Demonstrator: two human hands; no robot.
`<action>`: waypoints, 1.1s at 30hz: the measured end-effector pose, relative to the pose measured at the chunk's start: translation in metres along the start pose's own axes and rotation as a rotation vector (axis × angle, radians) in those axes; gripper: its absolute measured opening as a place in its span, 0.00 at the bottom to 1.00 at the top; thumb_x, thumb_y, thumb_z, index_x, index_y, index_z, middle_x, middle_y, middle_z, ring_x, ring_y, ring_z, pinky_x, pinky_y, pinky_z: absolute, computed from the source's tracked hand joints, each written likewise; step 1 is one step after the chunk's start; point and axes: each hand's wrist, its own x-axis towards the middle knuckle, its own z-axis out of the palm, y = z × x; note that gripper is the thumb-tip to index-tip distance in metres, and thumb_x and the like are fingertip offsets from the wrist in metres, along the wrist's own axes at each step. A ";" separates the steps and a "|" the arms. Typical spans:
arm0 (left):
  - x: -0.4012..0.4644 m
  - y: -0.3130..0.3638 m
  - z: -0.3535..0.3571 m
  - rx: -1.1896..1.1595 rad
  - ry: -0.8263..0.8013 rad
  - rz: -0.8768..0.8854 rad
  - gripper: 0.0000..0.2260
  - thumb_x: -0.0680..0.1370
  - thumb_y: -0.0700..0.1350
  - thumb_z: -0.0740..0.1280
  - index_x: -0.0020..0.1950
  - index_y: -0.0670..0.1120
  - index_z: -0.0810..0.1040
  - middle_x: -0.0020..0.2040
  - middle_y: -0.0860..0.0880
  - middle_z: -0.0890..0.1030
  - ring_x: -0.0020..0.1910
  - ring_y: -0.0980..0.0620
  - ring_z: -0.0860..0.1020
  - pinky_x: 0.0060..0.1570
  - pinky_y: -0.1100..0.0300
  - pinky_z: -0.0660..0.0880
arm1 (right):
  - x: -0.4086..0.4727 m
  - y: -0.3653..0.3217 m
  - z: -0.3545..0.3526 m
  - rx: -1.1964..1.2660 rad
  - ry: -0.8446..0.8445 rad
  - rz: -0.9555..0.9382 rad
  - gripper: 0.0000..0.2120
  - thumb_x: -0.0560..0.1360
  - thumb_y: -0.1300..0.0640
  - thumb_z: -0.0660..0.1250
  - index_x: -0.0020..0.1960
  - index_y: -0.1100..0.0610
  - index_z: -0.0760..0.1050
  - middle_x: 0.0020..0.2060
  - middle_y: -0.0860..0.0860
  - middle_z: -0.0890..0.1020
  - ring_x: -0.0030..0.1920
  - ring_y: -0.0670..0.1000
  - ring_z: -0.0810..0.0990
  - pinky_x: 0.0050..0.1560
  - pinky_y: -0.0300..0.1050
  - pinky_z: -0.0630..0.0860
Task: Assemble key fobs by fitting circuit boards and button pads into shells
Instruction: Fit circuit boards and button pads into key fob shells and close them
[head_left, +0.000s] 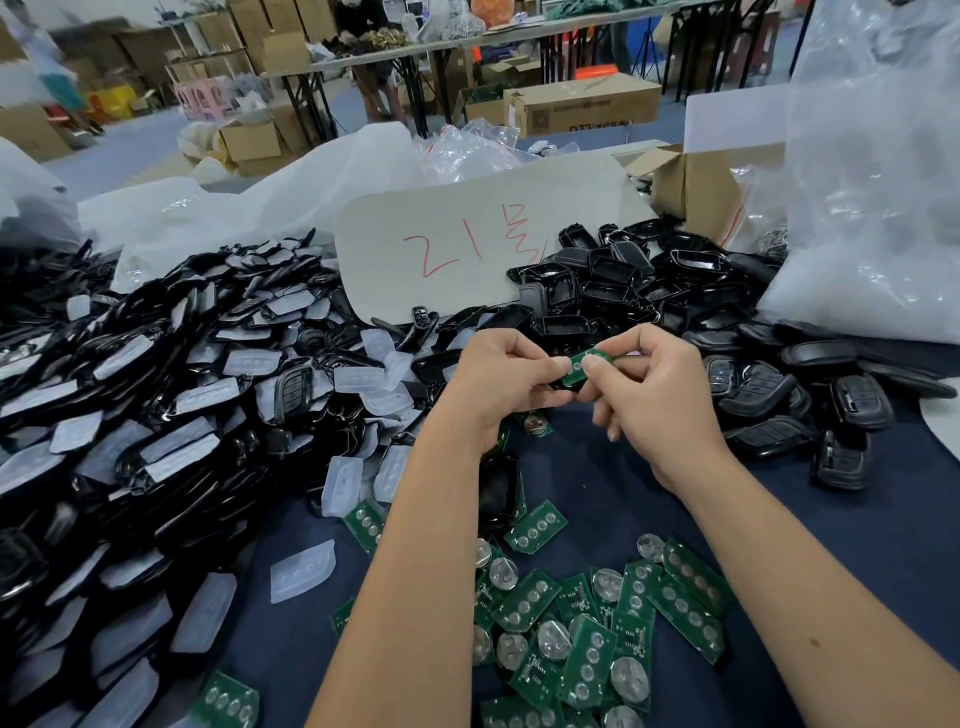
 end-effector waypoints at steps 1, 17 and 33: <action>0.000 -0.001 -0.001 0.008 0.008 0.010 0.08 0.76 0.33 0.75 0.44 0.38 0.76 0.38 0.43 0.78 0.36 0.47 0.83 0.40 0.59 0.83 | 0.000 0.000 0.000 0.011 -0.011 0.010 0.04 0.80 0.63 0.71 0.50 0.61 0.76 0.32 0.56 0.85 0.23 0.50 0.76 0.20 0.41 0.69; -0.001 0.005 -0.013 -0.067 -0.005 0.099 0.08 0.74 0.33 0.77 0.44 0.35 0.78 0.34 0.42 0.82 0.34 0.46 0.85 0.37 0.62 0.82 | -0.017 -0.009 0.018 0.120 0.129 -0.098 0.06 0.79 0.60 0.73 0.49 0.58 0.76 0.32 0.56 0.85 0.24 0.53 0.79 0.22 0.44 0.73; -0.001 0.008 -0.028 -0.001 -0.066 0.119 0.11 0.72 0.31 0.78 0.41 0.40 0.77 0.39 0.39 0.78 0.40 0.37 0.86 0.42 0.57 0.84 | -0.014 -0.011 0.014 -0.130 0.148 -0.030 0.14 0.74 0.47 0.78 0.51 0.51 0.77 0.28 0.50 0.82 0.22 0.49 0.78 0.31 0.44 0.75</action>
